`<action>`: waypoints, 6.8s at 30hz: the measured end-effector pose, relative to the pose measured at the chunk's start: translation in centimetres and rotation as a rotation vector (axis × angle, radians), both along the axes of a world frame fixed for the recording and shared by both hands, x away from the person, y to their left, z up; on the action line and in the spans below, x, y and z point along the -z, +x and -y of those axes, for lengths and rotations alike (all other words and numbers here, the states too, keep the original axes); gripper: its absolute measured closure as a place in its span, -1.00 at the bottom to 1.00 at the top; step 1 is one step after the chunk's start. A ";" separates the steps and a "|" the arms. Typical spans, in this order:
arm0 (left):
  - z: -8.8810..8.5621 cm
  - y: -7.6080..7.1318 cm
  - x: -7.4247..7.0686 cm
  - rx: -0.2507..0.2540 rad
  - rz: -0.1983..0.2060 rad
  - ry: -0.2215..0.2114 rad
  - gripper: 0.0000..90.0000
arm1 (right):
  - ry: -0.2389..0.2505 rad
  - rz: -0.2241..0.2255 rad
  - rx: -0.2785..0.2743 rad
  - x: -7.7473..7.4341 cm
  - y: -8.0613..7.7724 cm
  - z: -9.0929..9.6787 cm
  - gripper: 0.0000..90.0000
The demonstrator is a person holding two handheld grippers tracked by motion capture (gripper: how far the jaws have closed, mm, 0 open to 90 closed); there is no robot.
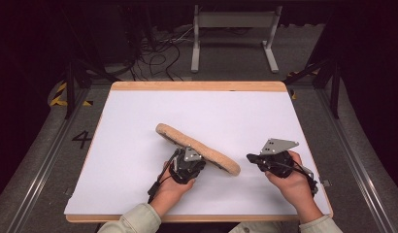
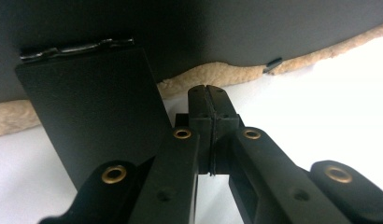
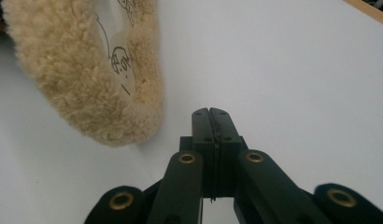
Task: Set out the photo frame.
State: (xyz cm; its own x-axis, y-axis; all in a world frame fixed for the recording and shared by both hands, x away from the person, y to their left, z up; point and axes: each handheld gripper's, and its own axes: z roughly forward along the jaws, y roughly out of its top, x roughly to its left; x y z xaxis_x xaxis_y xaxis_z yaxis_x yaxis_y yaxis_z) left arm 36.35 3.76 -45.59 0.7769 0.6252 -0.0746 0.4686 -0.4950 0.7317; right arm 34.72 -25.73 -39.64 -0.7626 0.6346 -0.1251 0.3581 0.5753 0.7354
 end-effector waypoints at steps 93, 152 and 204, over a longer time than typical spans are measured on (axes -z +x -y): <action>-13.6 -4.2 -3.0 -0.227 -0.010 -0.155 0.89 | -0.034 -0.075 -0.534 1.6 -2.4 -15.5 1.00; -12.2 -7.6 -5.4 -0.003 -0.056 -0.126 1.00 | -0.022 -0.072 -0.310 2.0 1.8 -9.5 1.00; -20.1 -7.2 -4.9 -0.339 -0.065 -0.224 -0.15 | 0.107 -0.120 -0.046 1.3 9.7 -7.4 0.05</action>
